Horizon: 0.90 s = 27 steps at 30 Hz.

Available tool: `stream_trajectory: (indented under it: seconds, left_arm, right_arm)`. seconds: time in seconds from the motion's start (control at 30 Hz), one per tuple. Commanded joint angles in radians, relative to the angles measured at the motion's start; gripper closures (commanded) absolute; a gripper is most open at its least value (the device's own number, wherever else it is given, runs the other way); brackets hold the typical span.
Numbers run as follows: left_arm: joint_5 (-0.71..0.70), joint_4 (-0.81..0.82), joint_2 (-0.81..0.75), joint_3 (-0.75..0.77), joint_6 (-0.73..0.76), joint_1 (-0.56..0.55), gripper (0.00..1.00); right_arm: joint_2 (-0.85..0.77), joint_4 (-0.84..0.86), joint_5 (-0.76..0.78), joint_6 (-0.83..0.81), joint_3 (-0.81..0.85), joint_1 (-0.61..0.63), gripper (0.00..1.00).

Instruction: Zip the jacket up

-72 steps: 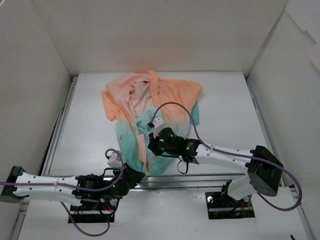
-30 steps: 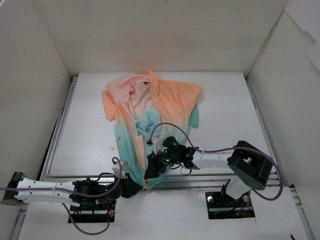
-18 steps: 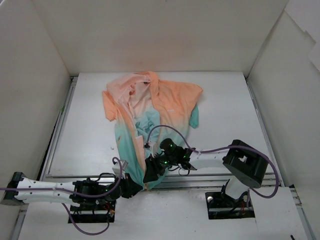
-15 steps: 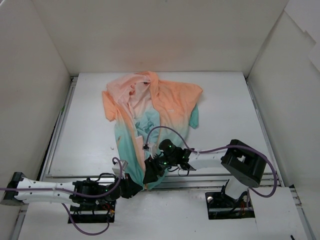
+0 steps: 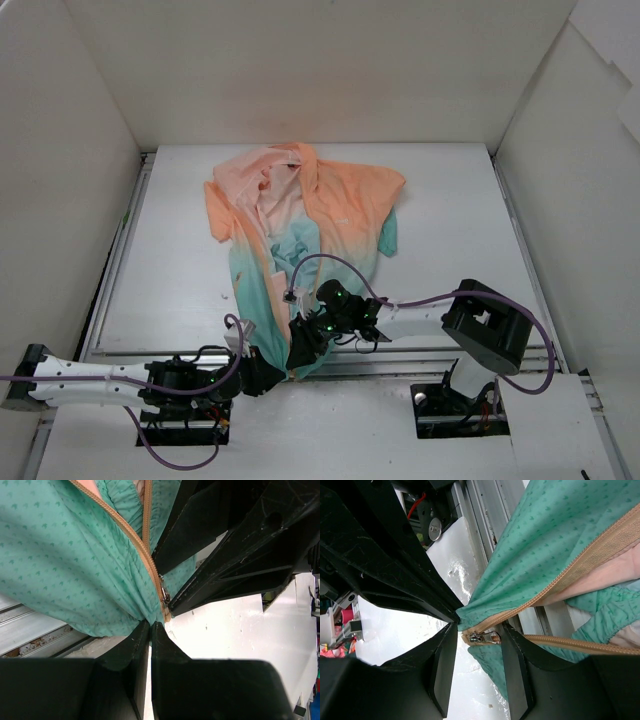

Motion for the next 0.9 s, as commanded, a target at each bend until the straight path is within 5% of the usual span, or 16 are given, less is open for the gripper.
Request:
stream_trajectory:
  seconds: [0.0, 0.87]
  left_arm:
    - [-0.015, 0.033, 0.005, 0.025, -0.004, -0.006, 1.0]
    - [-0.013, 0.035, -0.007, 0.016, -0.013, -0.006, 1.0]
  right_arm:
    - [-0.033, 0.048, -0.03, -0.004, 0.025, 0.009, 0.63]
    - [-0.087, 0.025, 0.013, 0.003, -0.011, 0.008, 0.77]
